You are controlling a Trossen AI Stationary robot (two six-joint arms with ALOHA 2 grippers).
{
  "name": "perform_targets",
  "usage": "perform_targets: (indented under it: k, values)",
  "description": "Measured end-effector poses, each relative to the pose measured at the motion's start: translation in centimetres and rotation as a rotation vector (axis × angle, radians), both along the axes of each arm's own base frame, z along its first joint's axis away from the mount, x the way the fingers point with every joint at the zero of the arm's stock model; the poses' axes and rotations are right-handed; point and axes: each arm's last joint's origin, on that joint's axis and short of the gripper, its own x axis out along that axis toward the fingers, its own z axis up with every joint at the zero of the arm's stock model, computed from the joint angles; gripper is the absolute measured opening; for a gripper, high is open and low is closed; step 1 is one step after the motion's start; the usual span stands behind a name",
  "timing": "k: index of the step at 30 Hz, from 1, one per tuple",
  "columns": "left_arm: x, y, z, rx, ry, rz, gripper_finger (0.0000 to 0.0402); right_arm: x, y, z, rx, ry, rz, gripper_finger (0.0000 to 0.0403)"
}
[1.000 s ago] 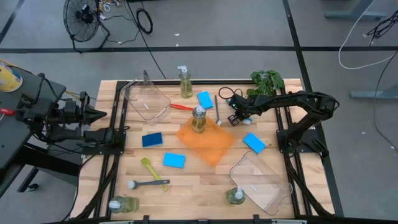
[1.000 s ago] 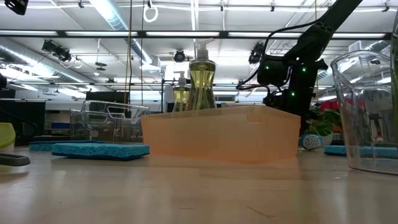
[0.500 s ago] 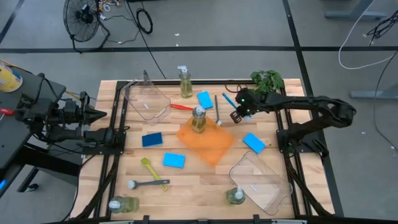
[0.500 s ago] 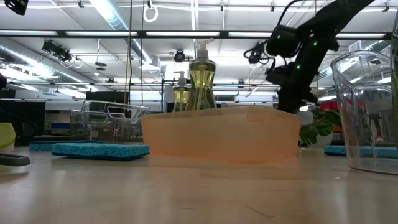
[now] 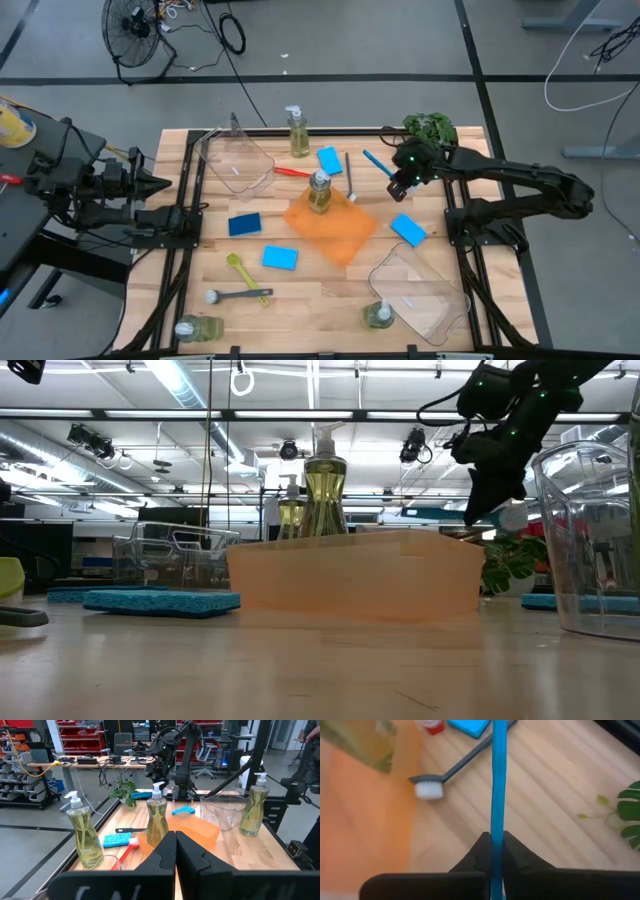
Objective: Pick & Place Kitchen Sink Supplies
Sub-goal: Put the blue dish brush into the bottom transparent bin
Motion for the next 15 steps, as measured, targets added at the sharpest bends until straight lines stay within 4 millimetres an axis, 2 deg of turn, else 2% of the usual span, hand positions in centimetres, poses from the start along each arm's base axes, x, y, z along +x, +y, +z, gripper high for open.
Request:
perform_targets:
  k: [8, 15]
  values:
    - [0.0, 0.0, 0.0, 0.0, 0.0, 0.0, 0.0003, -0.2, 0.5, 0.4, 0.083, -0.06, 0.046, 0.0012]
    - [0.0, 0.0, 0.0, 0.0, 0.0, 0.0, 0.0003, -0.8, 1.2, 1.4, 0.062, -0.113, 0.099, 0.0011]
